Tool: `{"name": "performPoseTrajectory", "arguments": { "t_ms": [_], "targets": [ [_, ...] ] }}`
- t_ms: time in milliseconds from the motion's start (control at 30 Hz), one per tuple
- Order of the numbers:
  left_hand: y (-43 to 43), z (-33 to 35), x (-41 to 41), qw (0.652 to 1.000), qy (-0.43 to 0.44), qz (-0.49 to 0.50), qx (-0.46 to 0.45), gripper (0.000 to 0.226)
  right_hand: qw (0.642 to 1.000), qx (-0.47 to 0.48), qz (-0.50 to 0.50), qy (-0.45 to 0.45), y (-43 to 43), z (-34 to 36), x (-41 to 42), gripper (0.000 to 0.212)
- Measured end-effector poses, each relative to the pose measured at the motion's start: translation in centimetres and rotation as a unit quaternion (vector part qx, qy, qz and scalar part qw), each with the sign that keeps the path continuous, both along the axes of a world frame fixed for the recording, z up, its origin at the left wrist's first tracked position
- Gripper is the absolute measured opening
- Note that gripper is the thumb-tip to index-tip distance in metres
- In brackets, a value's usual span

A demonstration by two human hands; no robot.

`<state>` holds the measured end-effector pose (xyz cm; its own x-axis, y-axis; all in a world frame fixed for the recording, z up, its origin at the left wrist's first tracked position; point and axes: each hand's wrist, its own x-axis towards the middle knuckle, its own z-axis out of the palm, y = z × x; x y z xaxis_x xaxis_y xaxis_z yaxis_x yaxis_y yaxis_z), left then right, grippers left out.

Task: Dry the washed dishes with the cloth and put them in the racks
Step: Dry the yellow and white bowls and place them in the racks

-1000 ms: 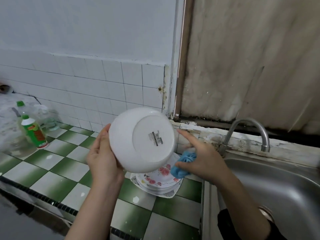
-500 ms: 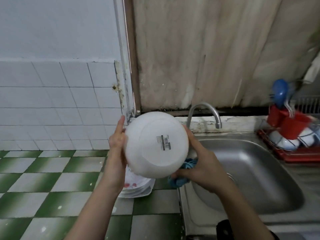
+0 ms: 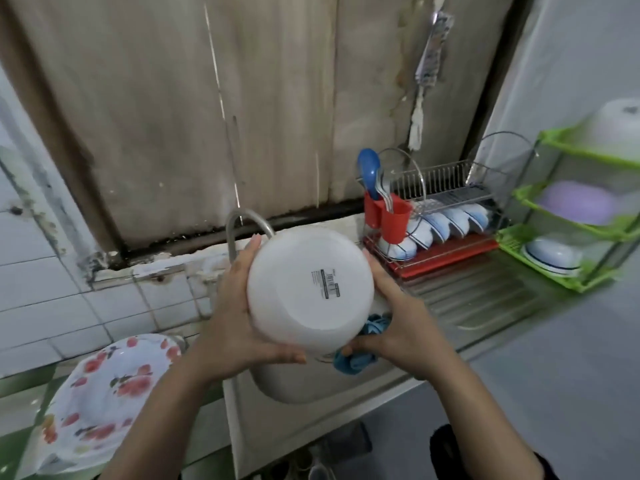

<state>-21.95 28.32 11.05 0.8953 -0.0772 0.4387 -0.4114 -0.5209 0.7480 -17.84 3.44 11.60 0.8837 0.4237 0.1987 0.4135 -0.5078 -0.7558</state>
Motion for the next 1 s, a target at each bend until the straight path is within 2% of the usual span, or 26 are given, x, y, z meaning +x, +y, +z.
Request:
{"name": "performPoseTrajectory", "arguments": {
  "t_ms": [267, 367, 433, 567, 733, 867, 1000],
  "targets": [
    [-14.2, 2.0, 5.4, 0.992, -0.048, -0.083, 0.079, 0.142, 0.992, -0.033, -0.108, -0.058, -15.1, 2.0, 0.1, 0.127],
    [-19.2, 3.1, 7.1, 0.987, -0.09, -0.112, 0.077, 0.137, 0.987, -0.028, -0.14, -0.076, -19.8, 2.9, 0.3, 0.124],
    [-21.9, 3.4, 8.4, 0.988, -0.081, -0.105, 0.076, 0.145, 0.984, -0.026, -0.153, -0.084, -22.5, 3.3, 0.7, 0.125],
    [-26.0, 4.3, 10.8, 0.983, -0.102, -0.1, 0.111, 0.149, 0.978, -0.028, -0.18, -0.103, -26.7, 4.3, 1.7, 0.128],
    [-30.4, 6.5, 14.0, 0.979, -0.122, -0.124, 0.105, 0.135, 0.971, -0.015, -0.208, -0.117, -30.6, 5.6, 4.2, 0.129],
    [-33.5, 8.0, 18.5, 0.974, -0.123, -0.149, 0.118, 0.152, 0.966, -0.014, -0.223, -0.134, -33.3, 7.0, 7.3, 0.129],
    [-36.6, 9.7, 24.5, 0.966, -0.146, -0.164, 0.137, 0.157, 0.956, -0.013, -0.256, -0.14, -36.1, 8.5, 11.5, 0.128]
  ]
}}
